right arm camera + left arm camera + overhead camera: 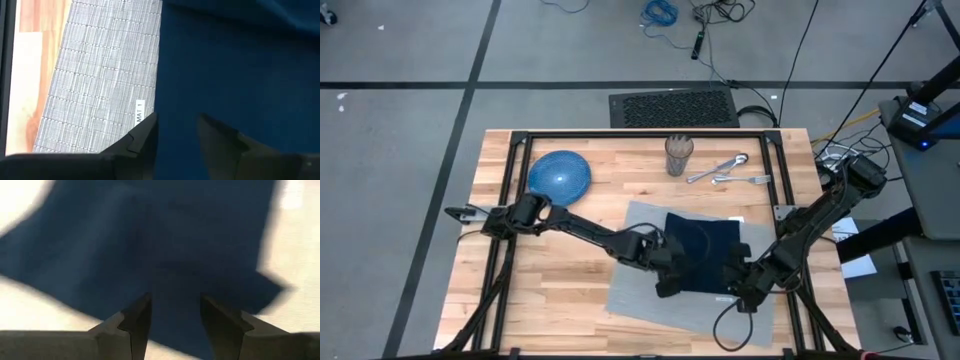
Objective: Set table place
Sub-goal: Fold the blue napkin
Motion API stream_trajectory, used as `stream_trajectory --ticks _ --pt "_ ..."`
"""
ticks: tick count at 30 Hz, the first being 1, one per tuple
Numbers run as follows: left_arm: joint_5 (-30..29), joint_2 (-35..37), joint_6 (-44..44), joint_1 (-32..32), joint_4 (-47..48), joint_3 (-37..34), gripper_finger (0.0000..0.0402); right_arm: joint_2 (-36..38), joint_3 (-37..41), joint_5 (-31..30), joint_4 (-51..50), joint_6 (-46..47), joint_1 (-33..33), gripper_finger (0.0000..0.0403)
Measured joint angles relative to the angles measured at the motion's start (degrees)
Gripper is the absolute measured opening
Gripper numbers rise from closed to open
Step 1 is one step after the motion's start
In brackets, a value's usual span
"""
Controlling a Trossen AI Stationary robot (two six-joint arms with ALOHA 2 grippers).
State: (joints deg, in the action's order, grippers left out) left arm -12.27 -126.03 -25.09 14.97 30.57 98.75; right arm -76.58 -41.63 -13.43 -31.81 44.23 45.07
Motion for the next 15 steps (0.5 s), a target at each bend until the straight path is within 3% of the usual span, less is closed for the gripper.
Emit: stream_trajectory --ticks 4,11,15 --pt "1.16 -1.39 -0.05 -1.12 -0.97 -0.96 0.0147 0.00 -0.02 -0.02 0.23 0.34 0.10 0.0121" --pt "10.41 -5.53 0.05 -1.98 -14.34 -0.80 0.0147 0.04 -0.09 -0.19 0.54 0.31 0.06 0.0121" --pt "11.15 -5.78 0.19 -1.68 -16.31 -0.82 0.0147 0.04 -0.09 -0.89 0.70 -0.44 0.06 0.0121"
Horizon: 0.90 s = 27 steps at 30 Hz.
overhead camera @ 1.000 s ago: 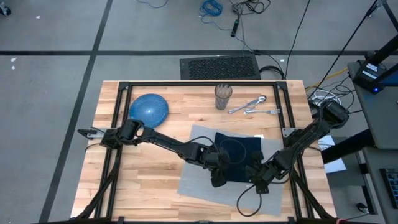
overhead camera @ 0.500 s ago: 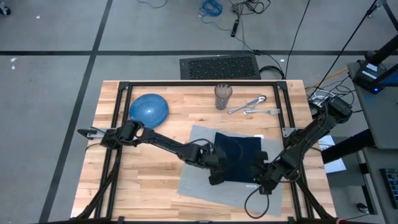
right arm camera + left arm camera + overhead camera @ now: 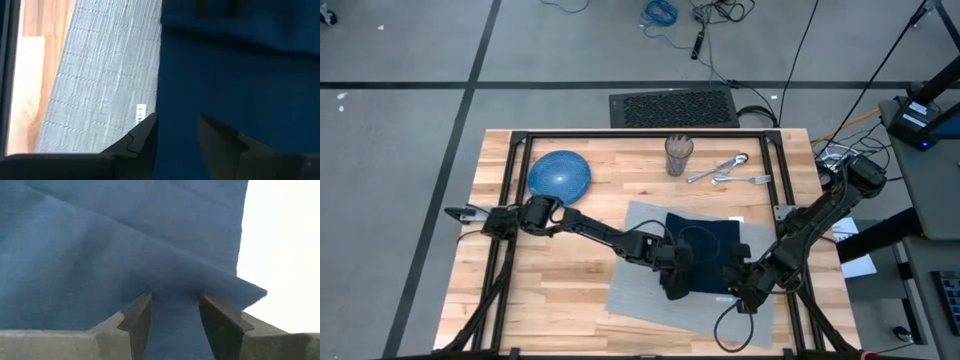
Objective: Set table place
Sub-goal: Fold the blue napkin
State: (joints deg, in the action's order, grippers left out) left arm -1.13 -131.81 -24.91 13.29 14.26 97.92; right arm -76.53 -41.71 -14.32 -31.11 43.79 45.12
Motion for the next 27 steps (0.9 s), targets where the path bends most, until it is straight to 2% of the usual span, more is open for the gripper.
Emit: stream_trajectory --ticks 10,13,18,23,27 --pt "-0.28 -0.67 -0.19 -1.58 -2.38 0.12 0.0147 0.02 0.00 -10.60 -2.21 -6.10 -3.50 0.0121" --pt "1.65 -0.71 0.01 -1.67 -7.38 0.07 0.0147 0.02 0.00 -11.28 -2.27 -6.86 -4.67 0.0121" --pt "1.53 -0.87 -0.33 -2.60 -4.58 0.11 0.0148 0.02 0.00 -11.24 -1.98 -7.12 -4.98 0.0121" --pt "4.73 -2.65 -1.78 -3.31 -9.02 0.12 0.0148 0.02 0.00 -11.26 -1.30 -7.30 -4.98 0.0121" --pt "6.81 -2.73 -1.27 -2.77 -12.43 -0.02 0.0148 0.02 0.00 -11.23 3.48 -8.30 -4.97 0.0121"
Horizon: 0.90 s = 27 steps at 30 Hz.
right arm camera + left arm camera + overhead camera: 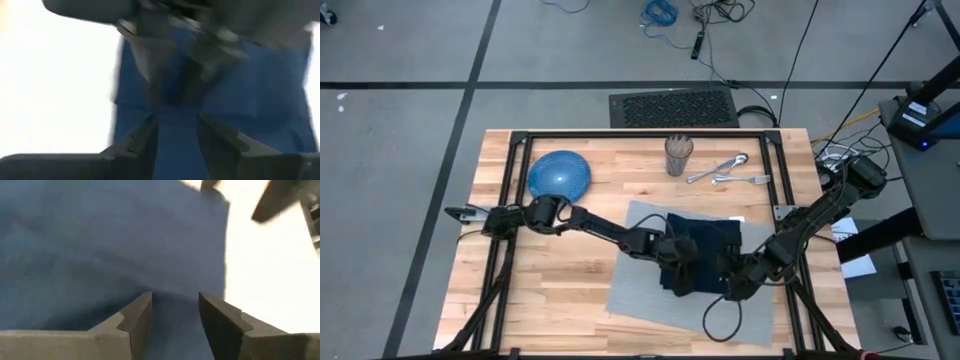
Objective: Set table place
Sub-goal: Fold the blue napkin
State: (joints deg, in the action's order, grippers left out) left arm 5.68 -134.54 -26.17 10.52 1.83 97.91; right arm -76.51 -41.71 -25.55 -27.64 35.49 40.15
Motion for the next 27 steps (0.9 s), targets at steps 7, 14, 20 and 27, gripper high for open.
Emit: stream_trajectory --ticks 7,14,20,27 --pt "-5.41 7.16 2.85 0.63 16.75 2.12 0.0148 -0.45 -0.02 1.43 9.54 -6.10 0.04 0.0121" --pt "-21.24 13.49 5.44 2.72 44.99 2.05 0.0147 -4.42 -0.02 0.06 10.21 -5.82 -1.08 0.0121" --pt "-22.00 13.82 5.14 4.79 46.63 0.44 0.0148 -11.78 0.00 2.61 16.06 -8.20 -4.25 0.0121" --pt "-17.92 11.29 7.54 5.67 30.12 -5.69 0.0147 -18.53 -0.33 8.74 14.59 -6.86 -7.17 0.0121"
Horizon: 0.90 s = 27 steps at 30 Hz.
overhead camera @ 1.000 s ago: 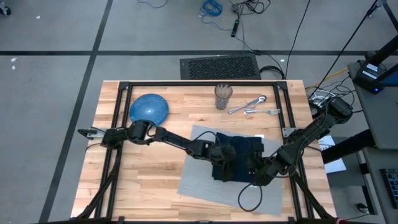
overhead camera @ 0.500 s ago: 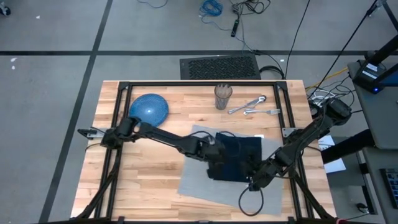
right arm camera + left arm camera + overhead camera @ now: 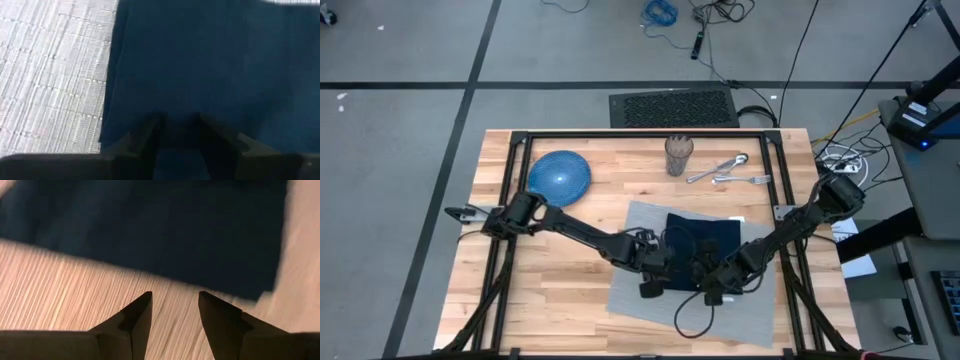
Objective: Set table place
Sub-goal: Fold the blue napkin
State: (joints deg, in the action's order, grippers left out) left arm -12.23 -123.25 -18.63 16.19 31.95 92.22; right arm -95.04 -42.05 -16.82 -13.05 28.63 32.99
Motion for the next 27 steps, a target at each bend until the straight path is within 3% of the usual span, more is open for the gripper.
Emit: stream_trajectory --ticks 5,12,19,27 --pt "0.77 -1.82 2.14 -1.01 -8.67 -0.50 0.0147 -0.55 0.16 0.89 -0.16 0.63 0.82 0.0120" --pt "4.20 -4.80 2.54 -1.63 -12.47 -0.45 0.0147 6.51 0.48 5.02 -1.94 1.83 4.16 0.0095" --pt "6.29 -6.46 1.05 -1.26 -14.31 -0.28 0.0148 11.68 0.42 -6.72 -9.99 3.72 6.71 0.0072" --pt "6.45 -6.22 1.05 -0.71 -14.62 -0.28 0.0147 11.36 0.42 -9.20 -10.99 -4.98 -2.22 0.0070"
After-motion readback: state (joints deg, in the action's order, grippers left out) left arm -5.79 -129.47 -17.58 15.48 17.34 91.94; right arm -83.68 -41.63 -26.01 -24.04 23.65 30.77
